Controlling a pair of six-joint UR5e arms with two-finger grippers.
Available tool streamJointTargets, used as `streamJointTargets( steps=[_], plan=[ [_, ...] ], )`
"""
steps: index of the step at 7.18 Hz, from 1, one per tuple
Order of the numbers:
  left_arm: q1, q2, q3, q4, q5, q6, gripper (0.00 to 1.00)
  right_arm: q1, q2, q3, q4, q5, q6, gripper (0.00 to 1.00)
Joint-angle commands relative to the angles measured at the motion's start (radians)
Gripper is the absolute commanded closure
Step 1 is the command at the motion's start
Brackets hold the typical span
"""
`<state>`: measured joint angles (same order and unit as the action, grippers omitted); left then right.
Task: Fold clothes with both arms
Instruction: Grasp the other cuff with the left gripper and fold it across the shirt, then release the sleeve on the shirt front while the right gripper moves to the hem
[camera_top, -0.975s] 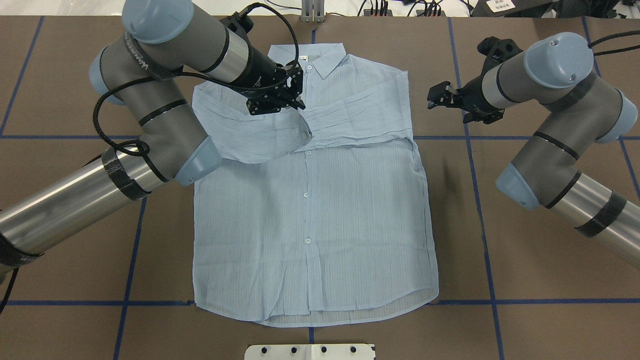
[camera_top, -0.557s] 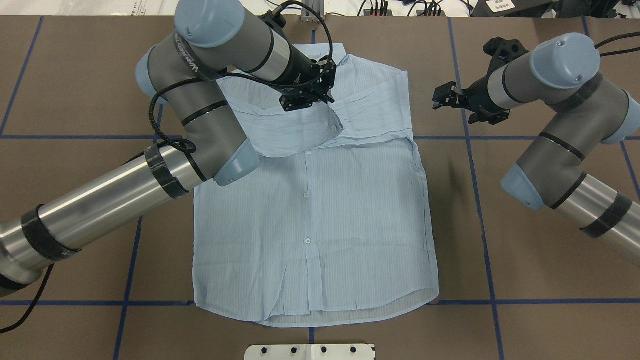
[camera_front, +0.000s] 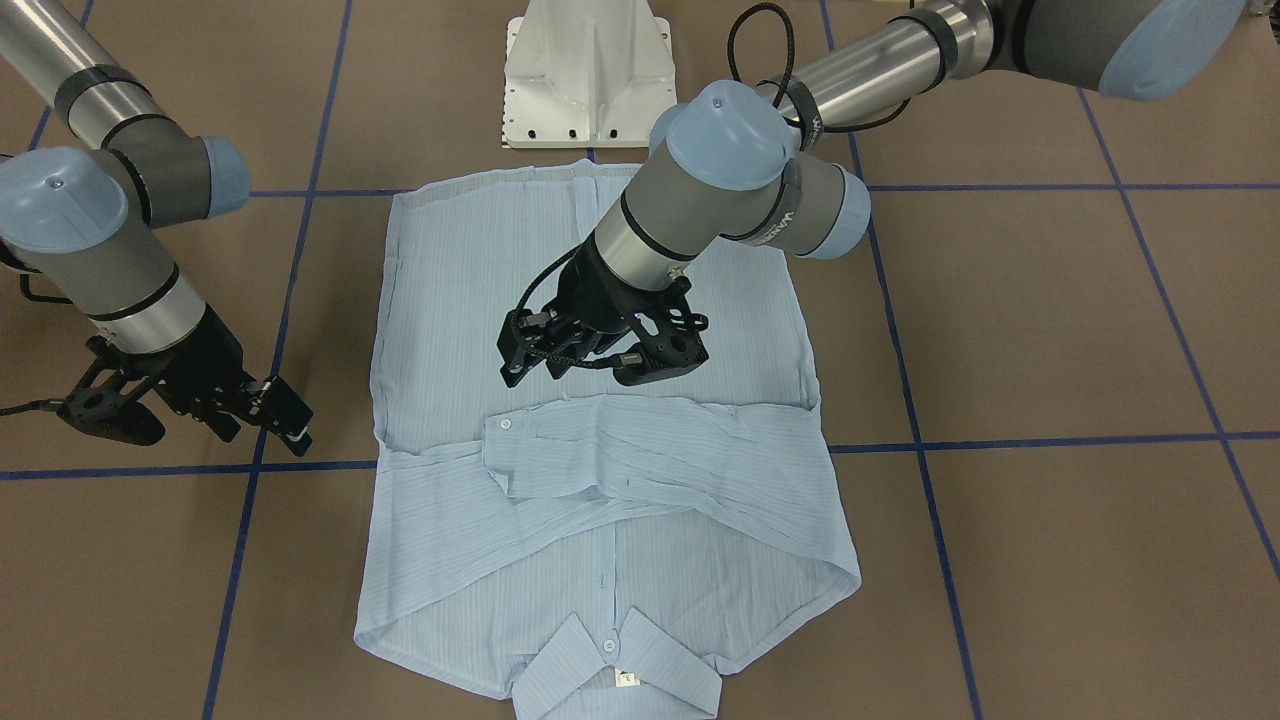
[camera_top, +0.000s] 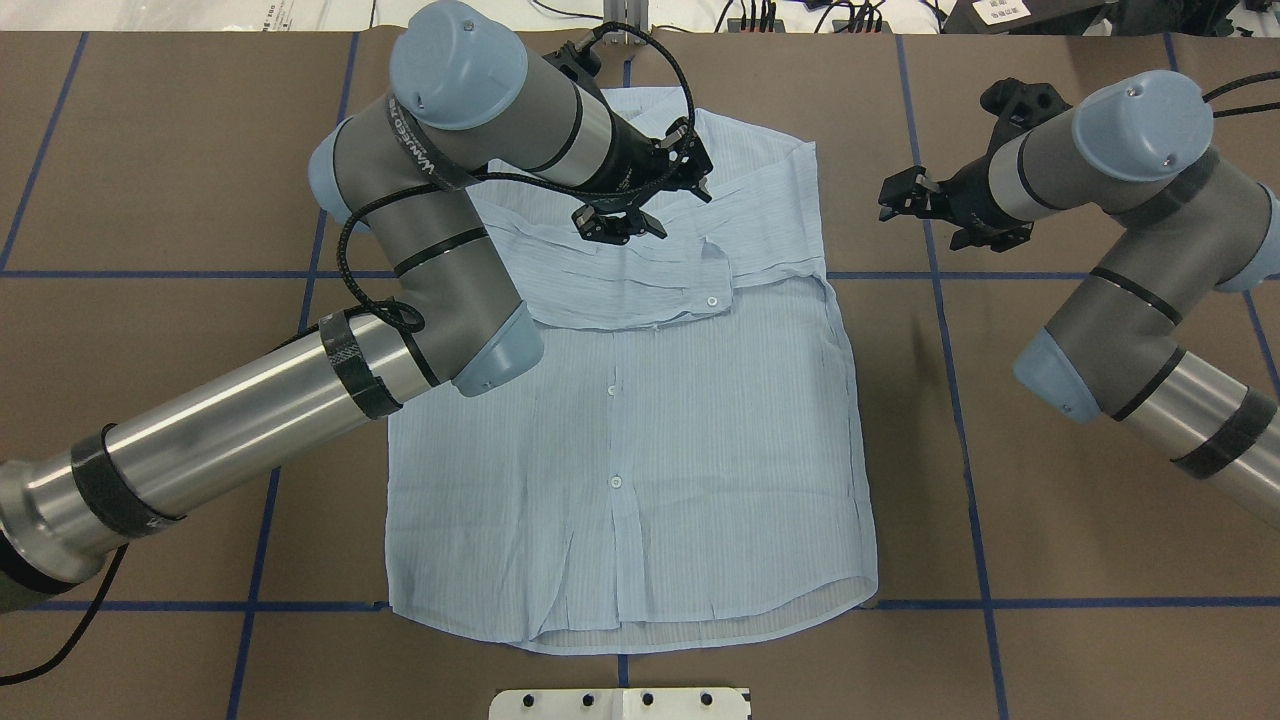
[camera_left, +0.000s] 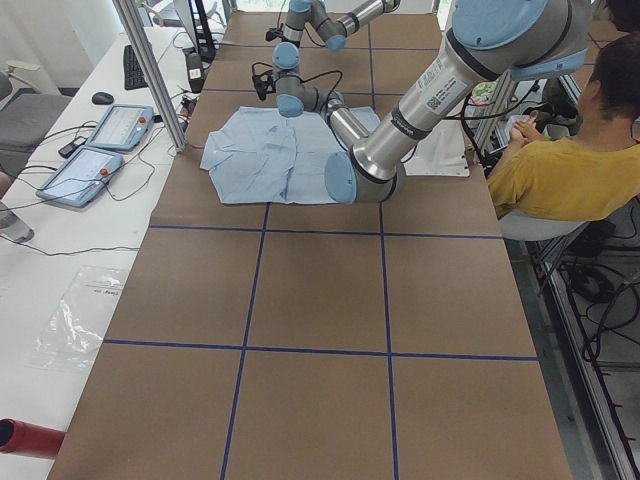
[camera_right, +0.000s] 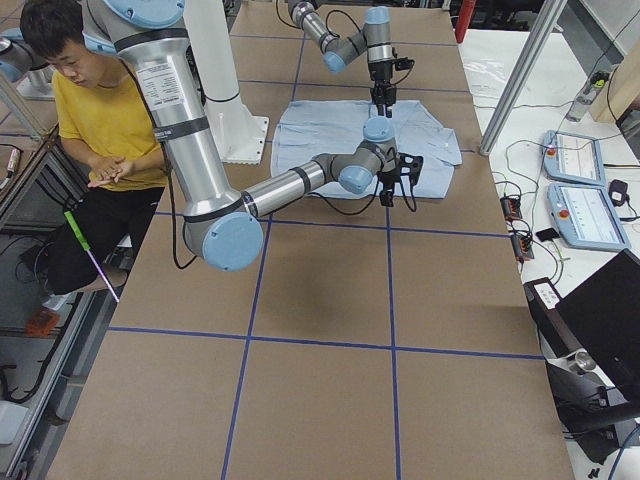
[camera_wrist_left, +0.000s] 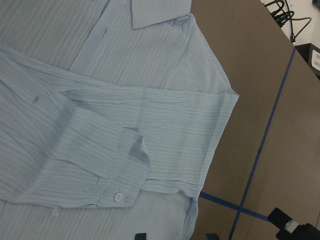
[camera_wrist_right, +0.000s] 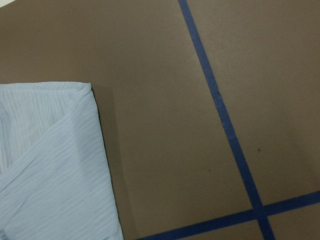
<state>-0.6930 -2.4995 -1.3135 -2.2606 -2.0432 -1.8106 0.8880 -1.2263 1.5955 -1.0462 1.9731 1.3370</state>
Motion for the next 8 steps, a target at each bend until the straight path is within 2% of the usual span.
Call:
streamJointTargets(
  steps=[1, 2, 3, 4, 6, 8],
  plan=[
    [0.0, 0.068, -0.118, 0.015, -0.005, 0.002, 0.31, -0.014, -0.028, 0.083, -0.014, -0.002, 0.048, 0.0],
    [-0.002, 0.155, -0.216, 0.016, -0.006, 0.011, 0.31, -0.082, -0.08, 0.177, -0.032, -0.02, 0.209, 0.0],
    [-0.003, 0.241, -0.302, 0.016, -0.006, 0.017, 0.31, -0.186, -0.143, 0.263, -0.035, -0.104, 0.303, 0.0],
    [-0.01, 0.293, -0.341, 0.016, -0.005, 0.046, 0.31, -0.251, -0.163, 0.327, -0.09, -0.13, 0.423, 0.0],
    [-0.017, 0.364, -0.349, 0.016, -0.003, 0.138, 0.31, -0.43, -0.218, 0.412, -0.133, -0.276, 0.548, 0.0],
    [-0.022, 0.404, -0.359, 0.016, -0.002, 0.169, 0.32, -0.512, -0.277, 0.463, -0.135, -0.34, 0.605, 0.0]
  ],
)
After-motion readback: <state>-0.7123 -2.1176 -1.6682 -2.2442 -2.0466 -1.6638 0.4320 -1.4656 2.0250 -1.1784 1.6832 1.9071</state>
